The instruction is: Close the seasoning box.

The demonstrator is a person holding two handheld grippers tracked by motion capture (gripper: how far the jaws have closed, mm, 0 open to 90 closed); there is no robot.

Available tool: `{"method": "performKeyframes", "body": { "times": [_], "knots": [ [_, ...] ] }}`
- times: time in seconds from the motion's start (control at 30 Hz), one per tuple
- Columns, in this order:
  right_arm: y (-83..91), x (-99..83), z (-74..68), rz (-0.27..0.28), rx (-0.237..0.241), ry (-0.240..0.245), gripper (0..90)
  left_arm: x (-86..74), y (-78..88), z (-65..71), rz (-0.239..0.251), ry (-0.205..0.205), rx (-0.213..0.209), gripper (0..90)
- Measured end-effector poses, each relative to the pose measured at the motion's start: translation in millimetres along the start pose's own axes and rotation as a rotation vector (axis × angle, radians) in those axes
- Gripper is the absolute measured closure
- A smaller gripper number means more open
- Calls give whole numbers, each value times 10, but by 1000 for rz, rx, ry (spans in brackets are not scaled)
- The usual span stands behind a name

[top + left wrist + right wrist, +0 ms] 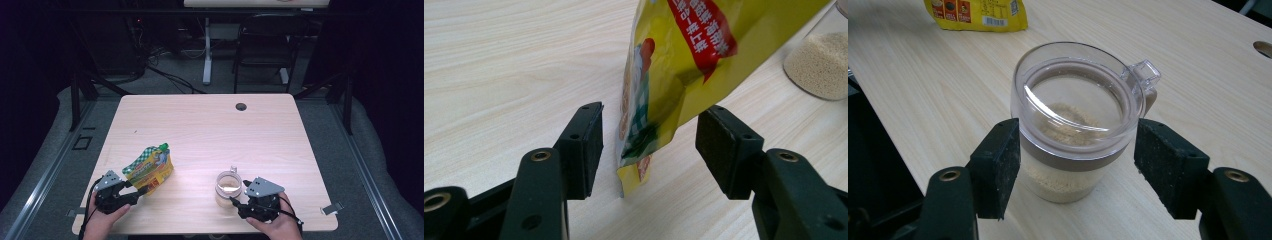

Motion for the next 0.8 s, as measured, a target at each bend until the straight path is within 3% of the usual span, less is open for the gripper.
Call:
{"method": "performKeyframes", "body": {
  "times": [0.4, 0.8],
  "knots": [
    [86, -75, 95, 35, 19, -91, 345, -8, -19, 6, -6, -3, -7, 445],
    [78, -279, 389, 44, -22, -227, 354, -15, -23, -7, -10, -8, -1, 442]
  ]
}}
Point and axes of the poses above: each handheld gripper's, and its own axes: y roughly backward along the jaws, x roughly out of its top, z roughly to its right, the point moved 7 cm from there along -y, roughly forward along the jaws, and after that the axes turned 5 degrees about -z, right-handed, at the moved point
